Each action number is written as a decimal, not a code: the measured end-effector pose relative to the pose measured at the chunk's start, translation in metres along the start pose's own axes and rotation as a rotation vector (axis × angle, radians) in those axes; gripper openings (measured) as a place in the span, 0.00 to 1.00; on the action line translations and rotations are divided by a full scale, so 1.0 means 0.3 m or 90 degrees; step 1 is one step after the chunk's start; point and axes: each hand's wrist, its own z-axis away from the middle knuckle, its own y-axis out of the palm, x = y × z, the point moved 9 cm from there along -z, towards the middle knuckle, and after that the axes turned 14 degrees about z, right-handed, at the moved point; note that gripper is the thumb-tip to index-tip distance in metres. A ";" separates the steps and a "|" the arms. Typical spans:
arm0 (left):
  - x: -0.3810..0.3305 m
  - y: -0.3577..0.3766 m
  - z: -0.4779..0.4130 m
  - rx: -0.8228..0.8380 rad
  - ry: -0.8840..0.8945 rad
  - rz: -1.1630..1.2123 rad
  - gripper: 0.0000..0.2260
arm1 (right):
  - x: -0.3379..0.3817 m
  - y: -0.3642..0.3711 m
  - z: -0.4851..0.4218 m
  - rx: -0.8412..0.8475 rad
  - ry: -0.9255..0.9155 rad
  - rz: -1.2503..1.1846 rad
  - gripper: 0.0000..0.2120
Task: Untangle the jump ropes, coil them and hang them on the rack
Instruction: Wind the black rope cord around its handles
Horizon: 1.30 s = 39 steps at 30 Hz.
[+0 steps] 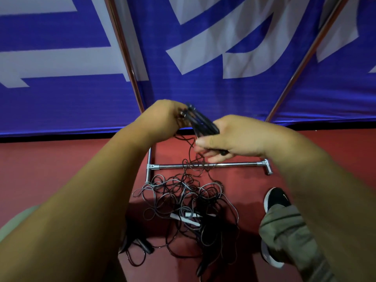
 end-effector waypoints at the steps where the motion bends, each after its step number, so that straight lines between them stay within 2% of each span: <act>1: -0.011 -0.001 0.001 0.023 0.003 0.010 0.09 | -0.010 0.030 -0.002 0.039 0.010 0.035 0.11; 5: -0.040 0.003 0.012 0.090 -0.050 0.135 0.10 | -0.062 0.151 -0.005 0.178 0.074 0.058 0.18; 7: -0.073 0.018 0.014 0.111 -0.033 0.138 0.10 | -0.081 0.193 0.001 0.228 0.101 0.057 0.20; 9: -0.107 0.033 0.019 0.124 -0.004 0.124 0.10 | -0.097 0.212 -0.001 0.245 0.110 0.067 0.18; 16: -0.154 0.056 0.038 0.156 0.039 0.077 0.10 | -0.151 0.151 -0.054 0.132 0.168 0.104 0.12; 20: -0.134 0.056 0.052 0.181 0.002 0.059 0.09 | -0.162 0.096 -0.065 0.049 0.199 0.066 0.14; 24: -0.099 0.067 0.063 0.183 -0.071 0.027 0.05 | -0.163 0.037 -0.081 -0.032 0.203 0.027 0.11; 27: -0.063 0.107 0.083 0.250 -0.138 0.008 0.03 | -0.148 -0.024 -0.083 -0.144 0.191 -0.058 0.09; 29: -0.046 0.123 0.092 0.274 -0.170 0.020 0.06 | -0.126 -0.044 -0.074 -0.178 0.167 -0.087 0.07; 32: -0.021 0.125 0.096 0.234 -0.228 0.102 0.07 | -0.104 -0.046 -0.066 -0.179 0.137 -0.065 0.07; 34: -0.019 0.123 0.091 0.187 -0.239 0.232 0.05 | -0.105 -0.056 -0.069 -0.209 0.135 -0.157 0.06; 39: -0.076 0.061 0.039 0.080 -0.101 0.551 0.08 | -0.088 -0.092 -0.065 -0.246 0.104 -0.399 0.07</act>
